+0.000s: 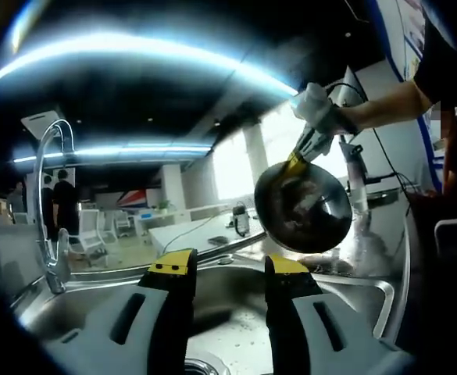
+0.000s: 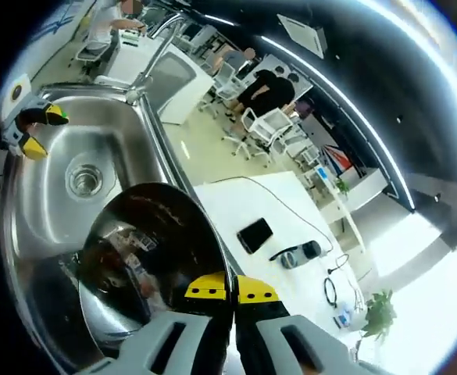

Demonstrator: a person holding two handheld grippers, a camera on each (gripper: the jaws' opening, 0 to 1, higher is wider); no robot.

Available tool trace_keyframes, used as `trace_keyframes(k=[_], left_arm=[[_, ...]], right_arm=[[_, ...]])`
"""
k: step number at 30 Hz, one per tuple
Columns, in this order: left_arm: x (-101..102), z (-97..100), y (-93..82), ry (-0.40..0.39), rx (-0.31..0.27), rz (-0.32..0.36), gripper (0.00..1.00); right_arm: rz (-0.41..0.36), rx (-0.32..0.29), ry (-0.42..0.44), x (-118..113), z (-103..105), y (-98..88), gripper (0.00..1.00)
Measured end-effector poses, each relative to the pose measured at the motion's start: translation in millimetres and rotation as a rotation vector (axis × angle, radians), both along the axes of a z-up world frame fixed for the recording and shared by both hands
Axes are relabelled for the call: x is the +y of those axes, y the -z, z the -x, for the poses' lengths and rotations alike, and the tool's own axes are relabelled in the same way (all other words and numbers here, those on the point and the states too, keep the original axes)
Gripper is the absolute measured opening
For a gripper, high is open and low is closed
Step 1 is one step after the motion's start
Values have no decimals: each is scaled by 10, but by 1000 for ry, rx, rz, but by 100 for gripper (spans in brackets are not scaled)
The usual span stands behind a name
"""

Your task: Pick up bowl with dirty water move over sink pour dirty water into sink return bowl to place

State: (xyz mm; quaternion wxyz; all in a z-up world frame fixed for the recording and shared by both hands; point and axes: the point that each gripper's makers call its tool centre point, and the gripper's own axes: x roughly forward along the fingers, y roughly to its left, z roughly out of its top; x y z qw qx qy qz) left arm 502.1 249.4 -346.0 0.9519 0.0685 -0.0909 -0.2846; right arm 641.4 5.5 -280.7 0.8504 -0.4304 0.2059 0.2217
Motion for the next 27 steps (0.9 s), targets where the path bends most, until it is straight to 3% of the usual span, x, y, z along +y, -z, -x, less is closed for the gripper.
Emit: trace_keyframes(k=[16,27], left_arm=[[-2,-2,15,-5,5,-11,34],[-4,-10,39,-11,6,-23,34]], right_arm=[[-15,25,44,-210,4,169,0],[-87,67,99,-408,-65,251,0]])
